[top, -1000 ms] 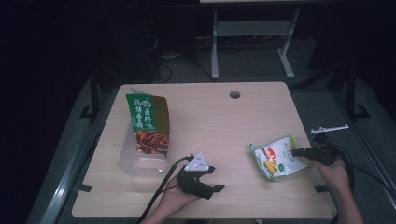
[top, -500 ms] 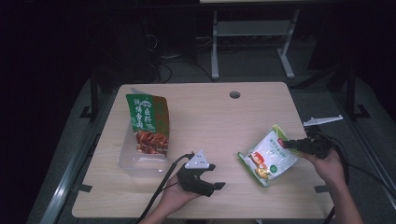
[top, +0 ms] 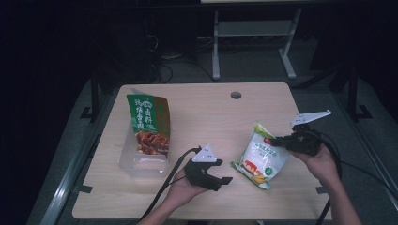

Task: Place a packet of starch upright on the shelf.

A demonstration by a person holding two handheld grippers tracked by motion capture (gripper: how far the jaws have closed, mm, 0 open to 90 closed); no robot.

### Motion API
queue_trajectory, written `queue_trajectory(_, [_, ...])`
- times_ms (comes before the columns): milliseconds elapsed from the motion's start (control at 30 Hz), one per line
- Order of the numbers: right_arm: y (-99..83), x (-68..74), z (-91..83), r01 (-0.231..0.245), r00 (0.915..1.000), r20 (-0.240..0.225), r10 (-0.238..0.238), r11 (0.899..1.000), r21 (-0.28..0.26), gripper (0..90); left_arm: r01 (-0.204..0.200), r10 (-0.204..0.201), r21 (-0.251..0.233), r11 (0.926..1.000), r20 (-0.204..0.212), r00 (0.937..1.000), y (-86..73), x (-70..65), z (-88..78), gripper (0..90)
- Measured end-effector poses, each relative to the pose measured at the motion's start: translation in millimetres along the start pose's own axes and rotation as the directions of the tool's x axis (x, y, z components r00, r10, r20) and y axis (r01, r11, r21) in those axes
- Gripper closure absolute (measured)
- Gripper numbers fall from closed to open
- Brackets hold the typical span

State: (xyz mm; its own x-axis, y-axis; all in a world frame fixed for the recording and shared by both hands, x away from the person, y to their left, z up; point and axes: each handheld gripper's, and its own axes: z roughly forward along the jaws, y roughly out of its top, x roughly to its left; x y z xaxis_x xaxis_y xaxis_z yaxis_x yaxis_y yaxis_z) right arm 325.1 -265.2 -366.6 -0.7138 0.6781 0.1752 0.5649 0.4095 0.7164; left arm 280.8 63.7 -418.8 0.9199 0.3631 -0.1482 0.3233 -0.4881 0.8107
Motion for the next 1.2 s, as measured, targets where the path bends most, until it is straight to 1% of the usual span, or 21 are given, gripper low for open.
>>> queue_trajectory(67, [3.0, 4.9, 1.2, 0.014, 0.9998, -0.012, -0.014, 1.000, -0.001, 88.7, 0.008, -0.008, -0.009, 0.9999, 0.005, 0.9999, 2.5, 1.8, 2.4, 31.0])
queue_trajectory(100, [3.0, 4.9, 1.2, 0.014, 0.9998, -0.012, -0.014, 1.000, -0.001, 88.7, 0.008, -0.008, -0.009, 0.9999, 0.005, 0.9999, 2.5, 1.8, 2.4, 31.3])
queue_trajectory(167, [6.4, 10.9, 3.5, 0.036, 0.9989, -0.032, -0.036, 0.999, -0.009, 88.7, 0.013, -0.013, -0.013, 0.9998, 0.005, 0.9999, 4.4, 2.8, 4.8, 31.5])
queue_trajectory(200, [7.3, 12.4, 4.2, 0.048, 0.9980, -0.040, -0.049, 0.999, -0.012, 88.7, 0.025, -0.025, -0.020, 0.9995, 0.010, 0.9997, 5.7, 3.2, 8.1, 31.7])
queue_trajectory(233, [7.3, 12.4, 4.2, 0.048, 0.9980, -0.040, -0.049, 0.999, -0.012, 88.7, 0.025, -0.025, -0.020, 0.9995, 0.010, 0.9997, 5.7, 3.2, 8.1, 31.7])
queue_trajectory(267, [9.9, 16.2, 5.4, 0.065, 0.9966, -0.050, -0.066, 0.998, -0.014, 88.7, 0.024, -0.024, -0.016, 0.9996, 0.007, 0.9997, 6.8, 4.3, 10.5, 31.8])
queue_trajectory(333, [11.1, 18.2, 6.0, 0.075, 0.9957, -0.053, -0.075, 0.997, -0.015, 88.7, 0.019, -0.019, -0.012, 0.9997, 0.008, 0.9998, 7.4, 5.1, 11.5, 31.8])
queue_trajectory(367, [12.3, 20.0, 6.5, 0.084, 0.9946, -0.060, -0.085, 0.996, -0.016, 88.7, 0.026, -0.026, -0.013, 0.9996, 0.008, 0.9996, 7.9, 4.6, 12.9, 32.3])
queue_trajectory(400, [13.6, 22.5, 6.9, 0.086, 0.9941, -0.065, -0.087, 0.996, -0.016, 88.8, 0.016, -0.016, -0.012, 0.9998, 0.006, 0.9999, 8.9, 5.2, 13.9, 32.6])
queue_trajectory(433, [16.1, 26.0, 8.0, 0.105, 0.9915, -0.075, -0.106, 0.994, -0.020, 88.7, 0.014, -0.014, -0.012, 0.9998, 0.007, 0.9999, 10.4, 5.9, 16.1, 33.3])
queue_trajectory(467, [17.3, 28.0, 8.7, 0.109, 0.9906, -0.081, -0.110, 0.994, -0.020, 88.7, 0.003, -0.003, -0.010, 0.9999, 0.003, 1.0000, 11.2, 6.9, 16.9, 33.5])
queue_trajectory(500, [18.2, 29.3, 9.3, 0.114, 0.9898, -0.084, -0.115, 0.993, -0.022, 88.7, 0.003, -0.003, -0.010, 0.9999, 0.003, 1.0000, 11.2, 6.9, 16.9, 33.4])
queue_trajectory(533, [19.6, 31.1, 10.1, 0.123, 0.9884, -0.087, -0.124, 0.992, -0.021, 88.7, -0.004, 0.004, -0.008, 1.0000, -0.012, 0.9999, 13.2, 7.6, 18.5, 33.4])
queue_trajectory(567, [19.6, 31.1, 10.1, 0.123, 0.9884, -0.087, -0.124, 0.992, -0.021, 88.7, -0.004, 0.004, -0.008, 1.0000, -0.012, 0.9999, 13.2, 7.6, 18.5, 33.4])
queue_trajectory(600, [22.5, 35.4, 12.2, 0.133, 0.9867, -0.092, -0.135, 0.991, -0.023, 88.7, -0.002, 0.001, -0.011, 0.9999, -0.020, 0.9998, 14.7, 8.4, 19.7, 33.5])
queue_trajectory(767, [27.3, 41.9, 15.2, 0.147, 0.9823, -0.114, -0.148, 0.989, -0.023, 88.7, 0.003, -0.003, -0.014, 0.9999, -0.030, 0.9995, 16.2, 11.0, 19.1, 36.0])
queue_trajectory(800, [29.3, 44.5, 16.7, 0.151, 0.9805, -0.124, -0.153, 0.988, -0.024, 88.7, 0.011, -0.012, -0.018, 0.9998, -0.041, 0.9991, 16.4, 12.1, 18.4, 37.7])
queue_trajectory(833, [29.3, 44.5, 16.7, 0.151, 0.9805, -0.124, -0.153, 0.988, -0.024, 88.7, 0.011, -0.012, -0.018, 0.9998, -0.041, 0.9991, 16.4, 12.1, 18.4, 38.8])
queue_trajectory(867, [31.7, 47.0, 18.8, 0.164, 0.9788, -0.121, -0.165, 0.986, -0.022, 88.8, 0.000, -0.001, -0.013, 0.9999, -0.059, 0.9983, 17.0, 14.4, 16.5, 40.1])
queue_trajectory(1100, [36.8, 53.9, 23.8, 0.182, 0.9736, -0.135, -0.184, 0.983, -0.024, 88.8, 0.002, -0.004, -0.026, 0.9997, -0.053, 0.9986, 19.6, 17.5, 14.1, 43.8])
queue_trajectory(1200, [40.2, 61.0, 27.4, 0.199, 0.9665, -0.159, -0.201, 0.980, -0.028, 88.7, 0.005, -0.007, -0.037, 0.9993, -0.045, 0.9989, 22.4, 19.8, 14.2, 46.9])
